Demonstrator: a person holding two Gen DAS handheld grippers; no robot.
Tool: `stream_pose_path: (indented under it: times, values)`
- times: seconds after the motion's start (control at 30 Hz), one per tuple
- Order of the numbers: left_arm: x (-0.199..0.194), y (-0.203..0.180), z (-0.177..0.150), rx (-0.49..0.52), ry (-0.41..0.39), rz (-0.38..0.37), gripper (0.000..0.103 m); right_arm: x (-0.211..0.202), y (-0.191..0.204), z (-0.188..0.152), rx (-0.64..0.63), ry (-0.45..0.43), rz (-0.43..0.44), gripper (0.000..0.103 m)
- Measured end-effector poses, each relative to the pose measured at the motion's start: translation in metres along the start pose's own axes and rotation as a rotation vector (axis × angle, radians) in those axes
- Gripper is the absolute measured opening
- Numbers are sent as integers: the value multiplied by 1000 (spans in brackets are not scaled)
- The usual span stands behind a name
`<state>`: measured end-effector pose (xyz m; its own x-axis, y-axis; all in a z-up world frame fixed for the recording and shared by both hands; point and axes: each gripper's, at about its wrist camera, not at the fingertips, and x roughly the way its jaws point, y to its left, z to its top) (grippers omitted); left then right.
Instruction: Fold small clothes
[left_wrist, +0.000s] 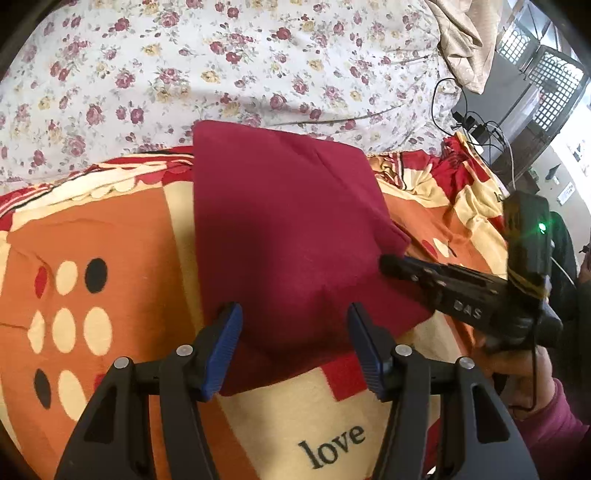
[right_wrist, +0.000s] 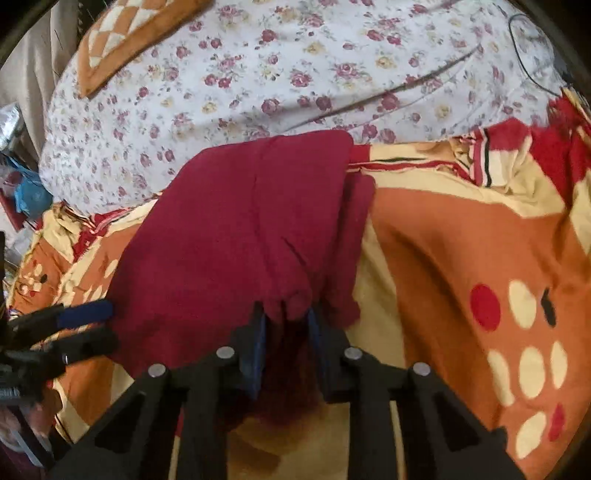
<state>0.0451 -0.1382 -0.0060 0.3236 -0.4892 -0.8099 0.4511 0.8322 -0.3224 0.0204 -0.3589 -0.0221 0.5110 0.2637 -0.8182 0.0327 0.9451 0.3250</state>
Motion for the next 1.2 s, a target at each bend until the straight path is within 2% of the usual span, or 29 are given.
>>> stream_pose_path:
  times: [0.17, 0.23, 0.3, 0.37, 0.5, 0.57, 0.6, 0.67, 0.7, 0.8, 0.93, 0.97, 1.03, 1.07, 1.1, 1.13, 1.2]
  values:
    - [0, 7, 9, -26, -15, 9, 49, -8, 0, -2, -2, 4, 12, 23]
    - [2, 12, 16, -41, -29, 13, 49, -15, -8, 0, 55, -20, 59, 30]
    - [6, 21, 25, -68, -38, 5, 49, -22, -14, 5, 115, -52, 83, 54]
    - [11, 28, 32, -96, -43, 1, 49, -28, -23, 13, 167, -102, 90, 65]
    - [25, 45, 43, -149, -35, -3, 49, -12, -31, 34, 196, -96, 90, 70]
    - [34, 52, 45, -188, -21, -26, 52, 5, -27, 43, 185, -54, 121, 70]
    - [37, 54, 45, -201, -22, -34, 53, 13, -22, 44, 153, -32, 128, 61]
    - [42, 54, 44, -204, -16, -42, 54, 21, -13, 44, 80, -10, 90, 31]
    - [44, 53, 44, -197, -17, -40, 55, 20, -13, 43, 70, -22, 82, 28]
    - [47, 51, 44, -178, -14, -57, 59, 12, -17, 37, 63, -49, 76, 23]
    - [55, 53, 47, -178, -4, -60, 62, 18, -22, 32, 80, -53, 73, 24]
    - [56, 54, 48, -179, -4, -61, 63, 15, -21, 33, 76, -65, 76, 27]
    - [57, 55, 48, -179, -4, -65, 63, 9, -20, 35, 64, -101, 58, 47]
    - [58, 55, 48, -178, -2, -66, 64, 5, -20, 36, 66, -124, 24, 68]
    - [58, 56, 48, -178, -1, -64, 66, 2, -22, 36, 72, -146, 3, 81]
    - [59, 56, 49, -175, -1, -65, 67, 0, -24, 36, 79, -164, -3, 83]
    - [61, 57, 49, -170, -1, -68, 69, 4, -31, 38, 91, -143, 13, 83]
